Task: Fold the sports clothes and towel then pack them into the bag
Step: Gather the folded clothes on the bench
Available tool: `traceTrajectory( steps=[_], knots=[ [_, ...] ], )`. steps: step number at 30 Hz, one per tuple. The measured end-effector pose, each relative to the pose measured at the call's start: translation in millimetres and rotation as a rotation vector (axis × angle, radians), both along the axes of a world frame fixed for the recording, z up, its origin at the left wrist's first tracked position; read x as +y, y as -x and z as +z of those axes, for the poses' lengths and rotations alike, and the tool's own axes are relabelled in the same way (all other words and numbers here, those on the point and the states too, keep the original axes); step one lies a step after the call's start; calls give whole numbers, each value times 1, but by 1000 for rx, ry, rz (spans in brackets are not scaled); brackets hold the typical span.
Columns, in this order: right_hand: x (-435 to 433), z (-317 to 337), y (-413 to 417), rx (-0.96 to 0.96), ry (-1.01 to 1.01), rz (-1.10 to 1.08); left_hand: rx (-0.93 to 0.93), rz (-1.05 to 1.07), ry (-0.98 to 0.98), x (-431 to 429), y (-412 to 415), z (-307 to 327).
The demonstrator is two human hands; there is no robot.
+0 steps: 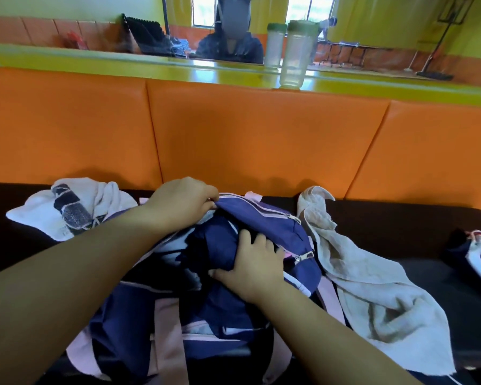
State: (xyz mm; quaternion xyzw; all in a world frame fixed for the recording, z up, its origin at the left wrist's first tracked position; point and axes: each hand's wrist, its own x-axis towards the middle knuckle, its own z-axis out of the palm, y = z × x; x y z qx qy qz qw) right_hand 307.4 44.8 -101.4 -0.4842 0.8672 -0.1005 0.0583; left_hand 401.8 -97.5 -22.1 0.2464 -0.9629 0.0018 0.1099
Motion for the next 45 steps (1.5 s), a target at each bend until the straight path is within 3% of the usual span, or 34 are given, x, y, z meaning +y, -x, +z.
traceTrajectory(
  steps=[9,13,18,23,26,29,33,37,40,45],
  knots=[
    [57,-3,19,92,-75,504,8,22,-41,-1,-2,-14],
    [66,-16,36,251,8,655,-1,19,-61,1,-6,-17],
    [58,-30,23,443,113,527,-22,5,-57,5,-8,-16],
    [30,-23,-5,332,60,206,-41,4,-63,8,-11,-15],
    [20,-23,-13,276,49,127,-11,2,-63,9,-16,-20],
    [32,-25,-13,317,52,215,45,-23,-79,9,-28,-33],
    [59,-26,27,431,59,525,167,-149,120,19,-51,-53],
    [69,-28,54,482,61,645,249,-174,204,43,-69,-71],
    [61,-31,50,507,49,644,204,-228,293,58,-83,-84],
    [41,-31,34,563,83,577,-160,-72,84,67,-102,-106]
  ],
)
